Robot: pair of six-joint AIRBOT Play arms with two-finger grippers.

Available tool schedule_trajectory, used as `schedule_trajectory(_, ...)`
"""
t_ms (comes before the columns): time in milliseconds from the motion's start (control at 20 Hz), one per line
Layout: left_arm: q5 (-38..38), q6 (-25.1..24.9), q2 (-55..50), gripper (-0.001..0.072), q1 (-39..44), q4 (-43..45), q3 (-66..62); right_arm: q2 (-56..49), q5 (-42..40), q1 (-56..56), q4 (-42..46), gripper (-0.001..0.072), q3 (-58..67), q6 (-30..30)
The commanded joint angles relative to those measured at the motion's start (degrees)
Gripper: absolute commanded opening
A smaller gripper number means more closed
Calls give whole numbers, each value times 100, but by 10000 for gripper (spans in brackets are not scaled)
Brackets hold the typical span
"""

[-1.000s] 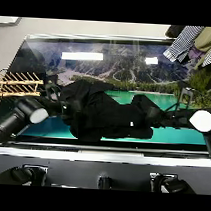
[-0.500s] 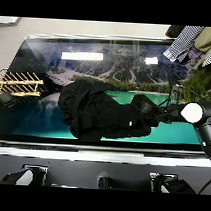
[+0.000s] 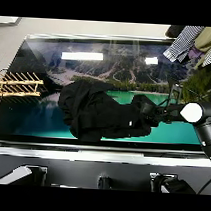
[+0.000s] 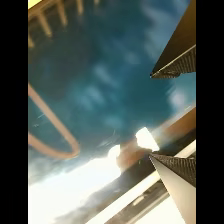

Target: Fold the clothes and pants, and hang the long-sleeved shirts on hangers.

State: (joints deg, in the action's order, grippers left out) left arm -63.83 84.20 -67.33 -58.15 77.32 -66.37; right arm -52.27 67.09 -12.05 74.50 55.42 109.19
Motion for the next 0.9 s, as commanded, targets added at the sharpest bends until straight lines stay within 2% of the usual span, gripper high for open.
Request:
schedule_trajectory(0,66,-1589,-1224,552,-723,-800,-791,-4,0,-4,120,32,4,7)
schedule_trajectory(250,170,-3773,-2275,551,-501,-789,-1196,-4,4,-4,535,32,4,7)
schedule_trajectory(450,649,-4052,-2719,550,-289,-778,-1193,-4,4,-2,859,32,2,9)
schedule_trajectory(550,640,-4529,-2896,548,-184,-719,-1193,-4,7,-2,892,32,2,9)
schedule_trajectory(850,647,-4583,-3147,532,11,-229,-1191,-4,50,-2,892,32,2,59)
